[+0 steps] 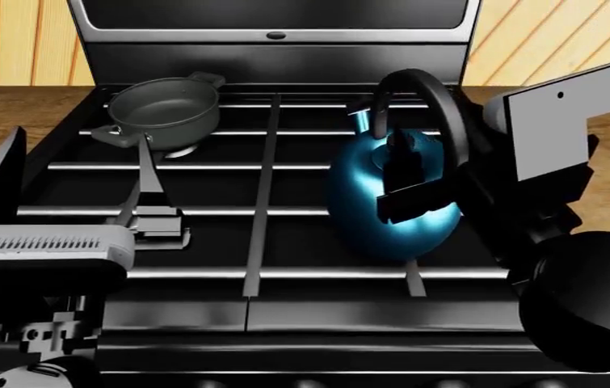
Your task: Pick the kettle from the counter and place it on a stove burner. Then turn the burner on.
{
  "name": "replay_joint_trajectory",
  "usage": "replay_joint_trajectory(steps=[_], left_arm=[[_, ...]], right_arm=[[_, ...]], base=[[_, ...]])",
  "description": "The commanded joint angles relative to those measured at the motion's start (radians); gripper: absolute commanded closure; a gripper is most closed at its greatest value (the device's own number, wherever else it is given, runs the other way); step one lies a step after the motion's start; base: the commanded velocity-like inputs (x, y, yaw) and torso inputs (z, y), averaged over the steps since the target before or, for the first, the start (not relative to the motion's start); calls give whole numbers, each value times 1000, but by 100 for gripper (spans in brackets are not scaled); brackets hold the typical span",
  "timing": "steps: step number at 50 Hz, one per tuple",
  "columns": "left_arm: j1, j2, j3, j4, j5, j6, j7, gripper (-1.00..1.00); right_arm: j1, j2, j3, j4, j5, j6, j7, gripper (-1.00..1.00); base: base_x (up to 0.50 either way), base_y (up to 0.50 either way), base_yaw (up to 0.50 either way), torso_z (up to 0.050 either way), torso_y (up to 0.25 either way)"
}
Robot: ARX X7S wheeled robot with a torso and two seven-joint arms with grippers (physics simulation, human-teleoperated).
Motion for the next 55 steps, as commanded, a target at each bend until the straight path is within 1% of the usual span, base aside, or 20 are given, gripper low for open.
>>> replay_joint_trajectory(steps=[1,18,27,35,40,47,55], left_arm=[[1,-3,0,-4,-5,5,-4,-100],[-2,-10,4,1,-10,0,-10,-100],[-2,-13,6,4,-11,-1,-15,-100],[-2,-16,9,8,-12,-2,-18,-100],[-3,-17,11,8,-12,-2,-20,-100],[-2,-19,14,11,-12,-4,-25,-100],[-3,-21,17,2,-14,1,-26,-100]], right_arm=[[9,2,1,-3,26,7,14,-100],[34,40,63,-37,135,20,83,-100],[46,70,119,-60,275,16,170,-100],[8,104,199,-131,386,-43,236,-100],[-34,123,245,-180,410,-74,263,-100],[-97,137,292,-238,410,-102,303,-100],[-186,113,329,-266,324,-115,234,-100]], base=[[0,0,0,0,0],[0,0,0,0,0],[0,0,0,0,0],[0,0,0,0,0],[-5,0,0,0,0],[-498,0,0,0,0],[-500,0,0,0,0]])
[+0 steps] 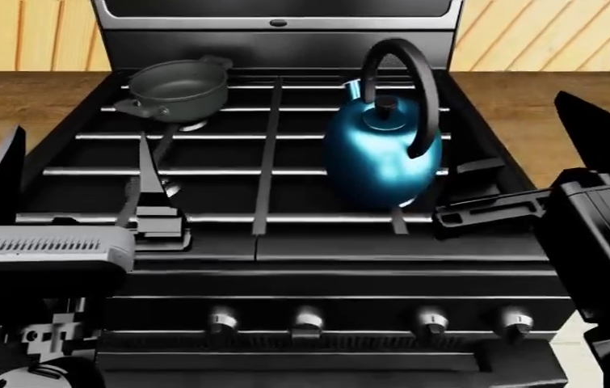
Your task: Pick the kettle from the counter and place it on a stove burner. Then turn the burner on.
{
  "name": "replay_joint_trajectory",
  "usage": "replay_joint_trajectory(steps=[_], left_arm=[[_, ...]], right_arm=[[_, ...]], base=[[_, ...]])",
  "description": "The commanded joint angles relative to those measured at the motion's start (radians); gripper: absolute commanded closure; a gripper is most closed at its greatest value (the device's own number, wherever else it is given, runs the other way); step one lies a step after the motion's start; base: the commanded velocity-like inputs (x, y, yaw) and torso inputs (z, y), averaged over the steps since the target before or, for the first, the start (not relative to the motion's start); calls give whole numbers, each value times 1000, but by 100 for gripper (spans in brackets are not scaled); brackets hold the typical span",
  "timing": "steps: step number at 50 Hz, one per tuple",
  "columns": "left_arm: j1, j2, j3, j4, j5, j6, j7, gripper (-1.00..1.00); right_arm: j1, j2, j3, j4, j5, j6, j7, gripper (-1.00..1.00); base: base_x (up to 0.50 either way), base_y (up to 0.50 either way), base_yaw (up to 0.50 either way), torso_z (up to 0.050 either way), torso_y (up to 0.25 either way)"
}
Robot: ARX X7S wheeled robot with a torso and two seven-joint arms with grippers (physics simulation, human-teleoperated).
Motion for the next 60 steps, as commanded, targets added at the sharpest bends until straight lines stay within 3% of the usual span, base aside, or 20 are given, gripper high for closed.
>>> replay_joint_trajectory(steps=[1,10,21,31,44,60], left_arm=[[-1,-3,5,-6,-1,3,-4,-100],[2,0,0,-12,-8,12,-10,-100],[7,-10,1,2,18,4,-32,-100],[-6,-27,46,37,94,-10,-61,-100],[-5,-8,20,80,73,49,-79,-100],[2,6,24,100,65,90,-98,-100]], right_arm=[[-98,-6,59,-55,-48,-30,-27,-100],[-137,-24,58,-67,-124,-34,-73,-100],[-392,-72,126,-133,-437,-169,-270,-100],[-653,89,-34,-146,-660,-550,-234,-100],[-809,77,-100,-121,-867,-673,-242,-100],[-930,82,-74,-92,-910,-768,-270,-100]], base=[[-500,0,0,0,0],[-500,0,0,0,0],[-45,0,0,0,0],[0,0,0,0,0],[0,0,0,-49,0],[0,0,0,-50,0]])
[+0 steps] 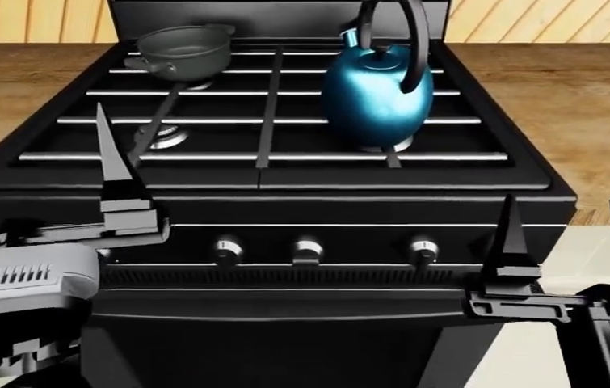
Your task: Pick the kettle from the counter and place it on a stove burner. Then turn the burner on.
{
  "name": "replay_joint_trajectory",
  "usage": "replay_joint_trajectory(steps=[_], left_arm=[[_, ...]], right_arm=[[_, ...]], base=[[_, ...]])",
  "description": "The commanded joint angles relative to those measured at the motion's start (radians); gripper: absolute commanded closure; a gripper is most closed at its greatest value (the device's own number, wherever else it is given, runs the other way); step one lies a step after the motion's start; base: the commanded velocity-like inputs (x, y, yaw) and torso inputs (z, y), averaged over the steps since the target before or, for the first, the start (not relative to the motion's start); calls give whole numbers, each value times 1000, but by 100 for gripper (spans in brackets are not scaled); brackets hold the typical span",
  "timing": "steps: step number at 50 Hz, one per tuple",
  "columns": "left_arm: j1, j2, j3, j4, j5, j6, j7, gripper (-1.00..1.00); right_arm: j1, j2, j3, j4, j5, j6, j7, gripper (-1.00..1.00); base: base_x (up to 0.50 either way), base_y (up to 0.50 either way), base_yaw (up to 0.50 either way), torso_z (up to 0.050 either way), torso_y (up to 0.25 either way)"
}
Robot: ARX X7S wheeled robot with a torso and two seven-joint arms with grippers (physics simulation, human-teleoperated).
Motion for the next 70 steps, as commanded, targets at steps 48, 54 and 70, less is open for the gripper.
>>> replay_joint_trajectory(steps=[48,54,70], left_arm=[[53,-31,3,12,20,121,-47,-100],[57,-31,-1,10,19,139,-54,-100],[54,-40,3,5,-15,140,-39,-100]], right_arm=[[97,111,-16,165,317,120,74,-100],[174,129,-45,191,356,188,116,-100],[258,151,-67,231,411,255,158,-100]], base=[[0,0,0,-40,0],[0,0,0,0,0],[0,0,0,0,0]])
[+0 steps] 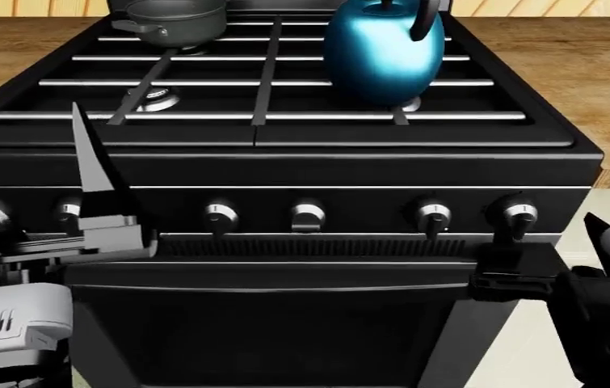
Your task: Pick the kettle from the counter and place it on a stove burner. Then turn the burner on.
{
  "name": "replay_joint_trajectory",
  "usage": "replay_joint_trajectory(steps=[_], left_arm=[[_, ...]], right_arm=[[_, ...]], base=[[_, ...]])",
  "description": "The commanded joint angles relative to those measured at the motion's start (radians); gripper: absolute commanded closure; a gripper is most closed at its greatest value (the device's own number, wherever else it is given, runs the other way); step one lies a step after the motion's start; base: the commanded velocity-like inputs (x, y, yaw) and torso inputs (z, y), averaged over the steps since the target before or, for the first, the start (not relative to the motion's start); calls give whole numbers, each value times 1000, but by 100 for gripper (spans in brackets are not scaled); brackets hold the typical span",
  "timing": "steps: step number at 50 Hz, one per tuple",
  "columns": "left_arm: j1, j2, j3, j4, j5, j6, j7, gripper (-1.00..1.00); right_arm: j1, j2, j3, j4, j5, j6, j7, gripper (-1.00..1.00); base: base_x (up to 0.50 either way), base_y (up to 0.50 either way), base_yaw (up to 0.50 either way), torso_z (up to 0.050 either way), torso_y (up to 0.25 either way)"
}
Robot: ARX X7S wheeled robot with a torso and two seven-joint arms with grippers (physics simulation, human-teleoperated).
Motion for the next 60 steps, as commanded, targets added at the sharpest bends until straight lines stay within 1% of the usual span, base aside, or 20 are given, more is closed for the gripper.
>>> replay_joint_trajectory(steps=[1,23,35,52,60], left_arm=[[1,-6,0,-4,-19,7,6,-100],[1,-16,5,-5,-29,6,4,-100],[-1,-20,7,-5,-35,3,2,-100],[-2,-24,10,-7,-43,3,-2,-100],[-3,-26,11,-8,-46,4,-5,-100]], right_arm=[[64,9,-30,39,33,52,20,-100],[65,16,-47,119,32,57,-40,-100],[127,7,-77,177,30,89,-46,-100],[241,-32,-163,269,-1,153,-67,-100],[249,-51,-179,320,-23,134,-108,-100]], base=[[0,0,0,0,0],[0,0,0,0,0],[0,0,0,0,0],[0,0,0,0,0],[0,0,0,0,0]])
